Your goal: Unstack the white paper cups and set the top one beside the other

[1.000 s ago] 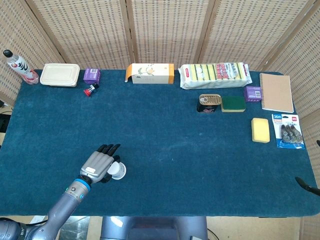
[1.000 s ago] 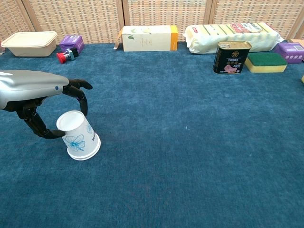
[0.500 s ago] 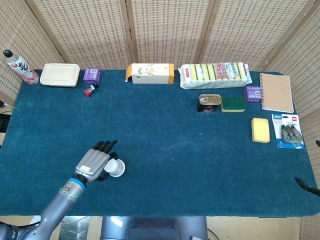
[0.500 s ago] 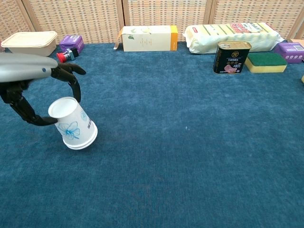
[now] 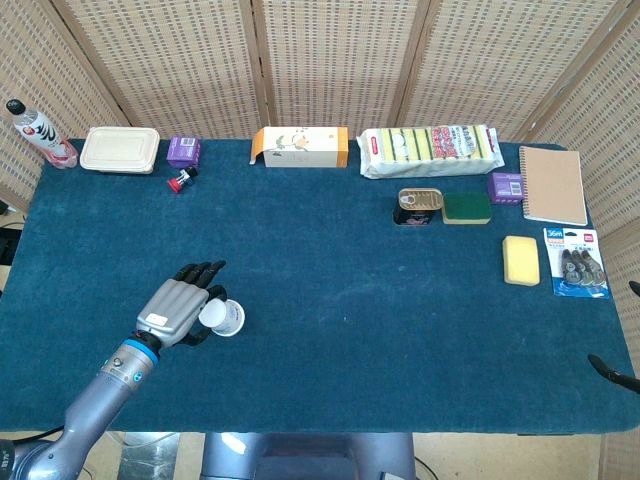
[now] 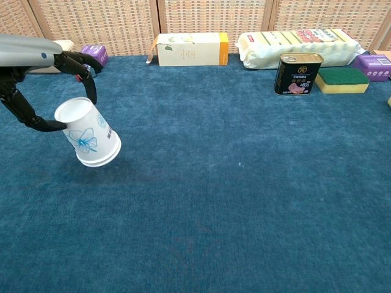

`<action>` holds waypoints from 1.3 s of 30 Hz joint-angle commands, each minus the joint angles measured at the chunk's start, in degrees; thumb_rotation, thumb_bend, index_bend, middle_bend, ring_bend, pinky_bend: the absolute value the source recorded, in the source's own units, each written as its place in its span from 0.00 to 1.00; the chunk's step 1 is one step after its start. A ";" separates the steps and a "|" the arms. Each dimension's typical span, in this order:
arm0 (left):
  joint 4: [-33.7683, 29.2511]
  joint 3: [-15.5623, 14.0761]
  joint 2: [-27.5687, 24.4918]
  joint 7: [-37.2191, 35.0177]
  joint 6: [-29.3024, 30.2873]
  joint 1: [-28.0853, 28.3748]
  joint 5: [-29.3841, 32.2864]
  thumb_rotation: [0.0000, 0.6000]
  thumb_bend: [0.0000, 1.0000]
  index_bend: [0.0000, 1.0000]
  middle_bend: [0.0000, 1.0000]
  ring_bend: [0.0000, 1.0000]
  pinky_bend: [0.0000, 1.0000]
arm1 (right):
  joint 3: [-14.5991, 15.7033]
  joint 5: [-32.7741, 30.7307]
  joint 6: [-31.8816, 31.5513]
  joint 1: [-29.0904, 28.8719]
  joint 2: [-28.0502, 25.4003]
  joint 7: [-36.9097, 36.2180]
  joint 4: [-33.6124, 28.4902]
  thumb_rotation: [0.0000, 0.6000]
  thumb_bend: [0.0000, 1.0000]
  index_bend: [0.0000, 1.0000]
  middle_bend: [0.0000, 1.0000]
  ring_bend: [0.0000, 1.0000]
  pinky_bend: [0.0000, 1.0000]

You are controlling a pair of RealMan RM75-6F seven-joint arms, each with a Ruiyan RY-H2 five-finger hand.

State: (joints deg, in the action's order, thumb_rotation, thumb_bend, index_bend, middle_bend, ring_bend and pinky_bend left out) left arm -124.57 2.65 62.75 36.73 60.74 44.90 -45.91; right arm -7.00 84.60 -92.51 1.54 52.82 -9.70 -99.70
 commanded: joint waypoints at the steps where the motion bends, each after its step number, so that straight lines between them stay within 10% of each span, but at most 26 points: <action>1: 1.85 2.03 0.32 -3.52 -0.44 0.55 1.31 1.00 0.32 0.35 0.00 0.00 0.06 | 0.02 0.06 -0.01 0.01 -0.02 0.00 -0.03 1.00 0.06 0.08 0.00 0.00 0.00; 19: 5.66 2.02 -1.98 -4.88 -2.55 2.60 4.10 1.00 0.32 0.35 0.00 0.00 0.06 | 0.05 0.04 0.11 -0.10 0.11 0.33 -0.03 1.00 0.06 0.08 0.00 0.00 0.00; 39: 6.09 -0.88 -18.15 -27.14 -7.33 -9.67 -15.93 1.00 0.32 0.35 0.00 0.00 0.06 | 0.37 0.53 0.15 -0.21 0.70 1.75 -0.31 1.00 0.06 0.08 0.00 0.00 0.00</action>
State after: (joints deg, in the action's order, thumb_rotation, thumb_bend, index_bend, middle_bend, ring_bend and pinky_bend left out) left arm -119.49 2.47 44.35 10.34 54.16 35.80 -61.24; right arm -6.63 85.13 -92.36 1.33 53.50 -7.96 -100.00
